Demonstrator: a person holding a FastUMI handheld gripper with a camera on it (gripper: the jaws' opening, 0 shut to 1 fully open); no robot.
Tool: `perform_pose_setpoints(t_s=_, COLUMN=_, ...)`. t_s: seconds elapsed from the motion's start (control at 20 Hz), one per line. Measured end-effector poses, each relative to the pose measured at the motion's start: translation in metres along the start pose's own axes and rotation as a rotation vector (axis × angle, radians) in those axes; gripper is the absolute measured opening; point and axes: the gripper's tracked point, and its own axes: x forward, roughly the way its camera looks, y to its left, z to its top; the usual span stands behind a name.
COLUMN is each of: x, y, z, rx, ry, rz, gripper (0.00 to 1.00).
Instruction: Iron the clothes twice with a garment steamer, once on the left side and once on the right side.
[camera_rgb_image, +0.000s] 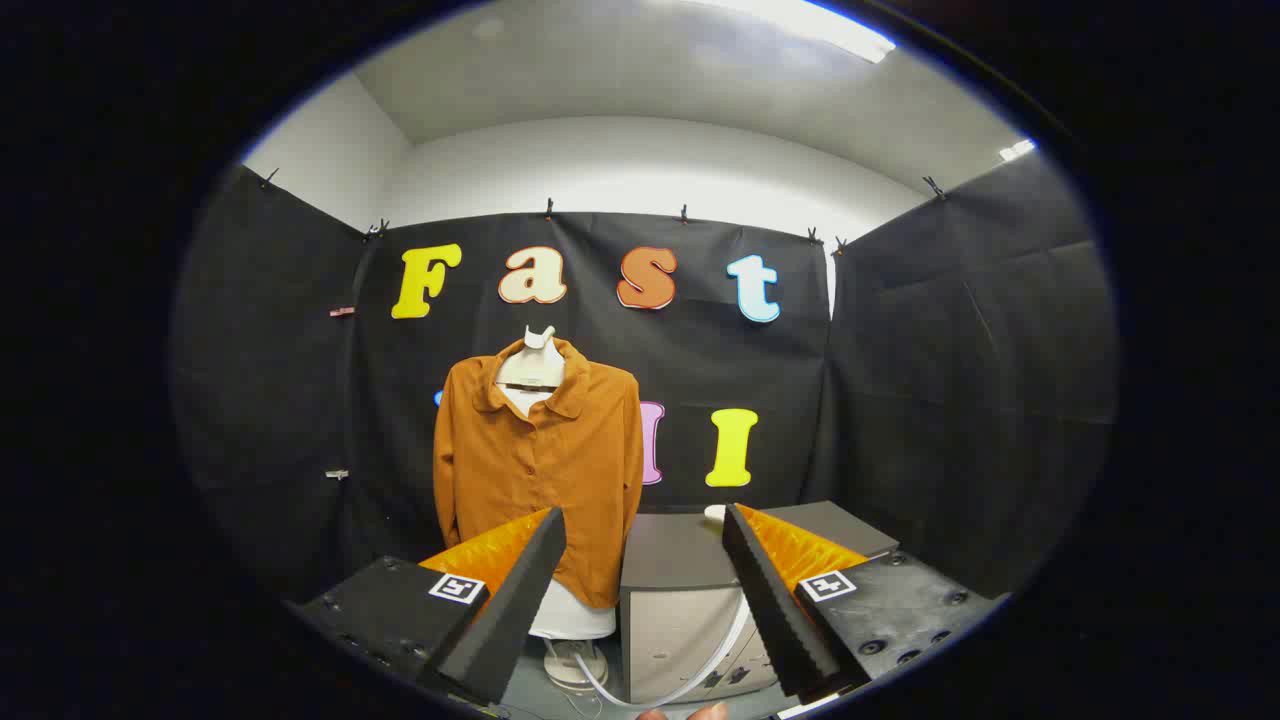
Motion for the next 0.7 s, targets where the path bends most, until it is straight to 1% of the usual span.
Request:
perform_pose_setpoints(t_s=0.1, x=0.001, y=0.003, z=0.000, rx=-0.014, ry=0.000, rz=0.000, gripper=0.98)
perform_pose_setpoints(t_s=0.35, x=0.007, y=0.004, z=0.003, rx=0.010, ry=0.004, rz=-0.001, gripper=0.98)
perform_pose_setpoints(t_s=0.7, x=0.012, y=0.002, z=0.005, rx=0.005, ry=0.009, rz=-0.028, gripper=0.98)
